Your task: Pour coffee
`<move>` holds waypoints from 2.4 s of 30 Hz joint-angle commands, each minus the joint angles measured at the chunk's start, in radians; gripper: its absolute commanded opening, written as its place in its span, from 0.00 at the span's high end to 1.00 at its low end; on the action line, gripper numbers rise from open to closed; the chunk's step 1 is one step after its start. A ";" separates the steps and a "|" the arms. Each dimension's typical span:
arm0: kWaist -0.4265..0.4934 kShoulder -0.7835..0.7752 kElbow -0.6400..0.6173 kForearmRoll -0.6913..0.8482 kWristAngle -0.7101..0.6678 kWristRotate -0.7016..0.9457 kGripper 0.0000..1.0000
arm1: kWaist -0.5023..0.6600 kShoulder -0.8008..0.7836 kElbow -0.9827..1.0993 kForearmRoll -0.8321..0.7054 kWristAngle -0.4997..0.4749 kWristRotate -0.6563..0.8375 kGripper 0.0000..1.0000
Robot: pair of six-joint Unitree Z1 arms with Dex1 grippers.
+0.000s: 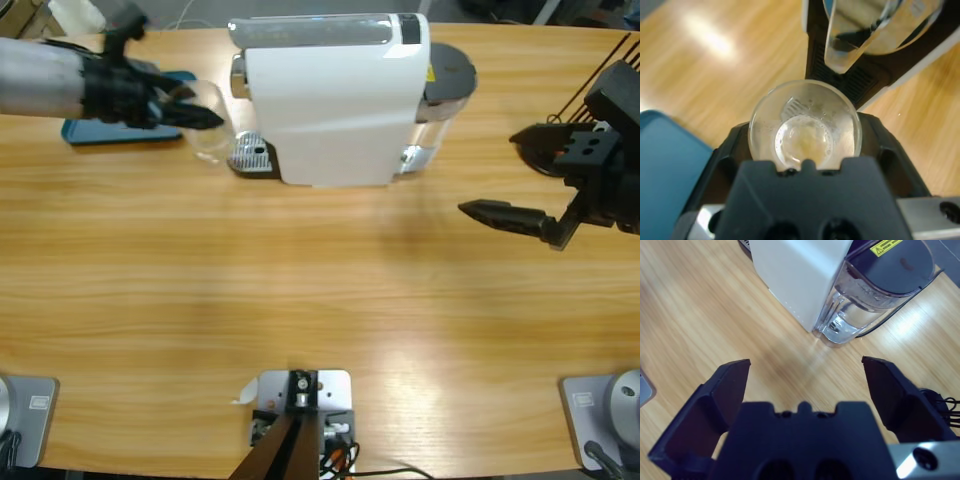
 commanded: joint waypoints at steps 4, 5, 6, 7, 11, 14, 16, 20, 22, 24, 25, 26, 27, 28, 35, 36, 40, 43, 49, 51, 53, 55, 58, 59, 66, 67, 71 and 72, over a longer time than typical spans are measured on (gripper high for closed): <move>0.208 -0.229 0.034 0.127 0.143 -0.116 1.00 | 0.009 0.031 0.033 -0.041 -0.027 -0.014 0.00; 0.231 -0.221 0.032 0.127 0.174 -0.142 1.00 | 0.009 0.035 0.032 -0.042 -0.027 -0.014 0.00; 0.265 -0.207 0.032 0.127 0.216 -0.173 1.00 | 0.009 0.041 0.031 -0.042 -0.027 -0.015 0.00; 0.292 -0.192 0.030 0.126 0.243 -0.190 1.00 | 0.009 0.047 0.032 -0.042 -0.029 -0.015 0.00; 0.336 -0.094 -0.001 0.118 0.317 -0.198 1.00 | 0.009 0.065 0.031 -0.042 -0.037 -0.015 0.00; 0.334 -0.009 -0.042 0.104 0.325 -0.213 1.00 | 0.009 0.076 0.031 -0.042 -0.037 -0.015 0.00; 0.328 0.053 -0.063 0.092 0.329 -0.226 1.00 | 0.009 0.082 0.030 -0.042 -0.037 -0.015 0.00; 0.326 0.155 -0.110 0.051 0.335 -0.255 1.00 | 0.009 0.090 0.034 -0.042 -0.037 -0.015 0.00; 0.324 0.192 -0.129 0.044 0.335 -0.255 1.00 | 0.009 0.096 0.034 -0.042 -0.036 -0.015 0.00; 0.322 0.218 -0.137 0.039 0.335 -0.256 1.00 | 0.009 0.104 0.034 -0.042 -0.035 -0.015 0.00; 0.319 0.227 -0.137 0.032 0.335 -0.259 1.00 | 0.009 0.109 0.034 -0.044 -0.034 -0.014 0.00; 0.316 0.235 -0.137 0.025 0.335 -0.260 1.00 | 0.009 0.116 0.034 -0.045 -0.033 -0.014 0.00; 0.315 0.242 -0.136 0.018 0.335 -0.261 1.00 | 0.009 0.122 0.034 -0.046 -0.031 -0.014 0.00; 0.315 0.252 -0.138 0.013 0.335 -0.263 1.00 | 0.009 0.129 0.034 -0.049 -0.030 -0.013 0.00; 0.303 0.292 -0.149 -0.007 0.335 -0.266 1.00 | 0.010 0.139 0.031 -0.051 -0.030 -0.013 0.00; 0.302 0.295 -0.150 -0.006 0.333 -0.271 0.98 | 0.010 0.138 0.031 -0.051 -0.030 -0.013 0.00; 0.296 0.295 -0.138 -0.005 0.334 -0.283 0.09 | 0.009 0.130 0.031 -0.051 -0.025 -0.001 0.00; 0.295 0.253 -0.118 -0.005 0.341 -0.281 0.01 | 0.009 0.120 0.031 -0.048 -0.025 0.001 0.00; 0.297 0.099 -0.105 0.000 0.362 -0.284 0.01 | 0.009 0.111 0.032 -0.046 -0.027 0.001 0.00; 0.290 0.022 -0.099 0.034 0.363 -0.284 0.01 | 0.010 0.092 0.034 -0.041 -0.028 0.001 0.00; 0.275 -0.079 -0.096 0.138 0.371 -0.284 0.01 | 0.010 0.073 0.034 -0.036 -0.037 0.015 0.00; 0.239 -0.164 -0.096 0.284 0.376 -0.284 0.01 | 0.010 0.060 0.029 -0.020 -0.042 0.029 0.00; 0.102 -0.267 -0.080 0.477 0.367 -0.284 0.01 | 0.009 0.031 0.005 0.032 -0.042 0.044 0.00; 0.041 -0.303 -0.061 0.505 0.366 -0.284 0.01 | 0.009 0.016 0.002 0.046 -0.042 0.057 0.00; -0.162 -0.563 0.095 0.523 0.338 -0.430 0.01 | 0.009 -0.035 0.012 0.112 -0.056 0.099 0.00; -0.163 -0.580 0.125 0.503 0.298 -0.434 0.01 | 0.009 -0.032 0.021 0.113 -0.067 0.101 0.00; -0.197 -0.578 0.263 0.353 0.240 -0.415 0.01 | 0.011 -0.023 0.027 0.112 -0.085 0.107 0.00; -0.214 -0.568 0.291 0.298 0.237 -0.423 0.01 | 0.011 -0.027 0.031 0.108 -0.085 0.114 0.00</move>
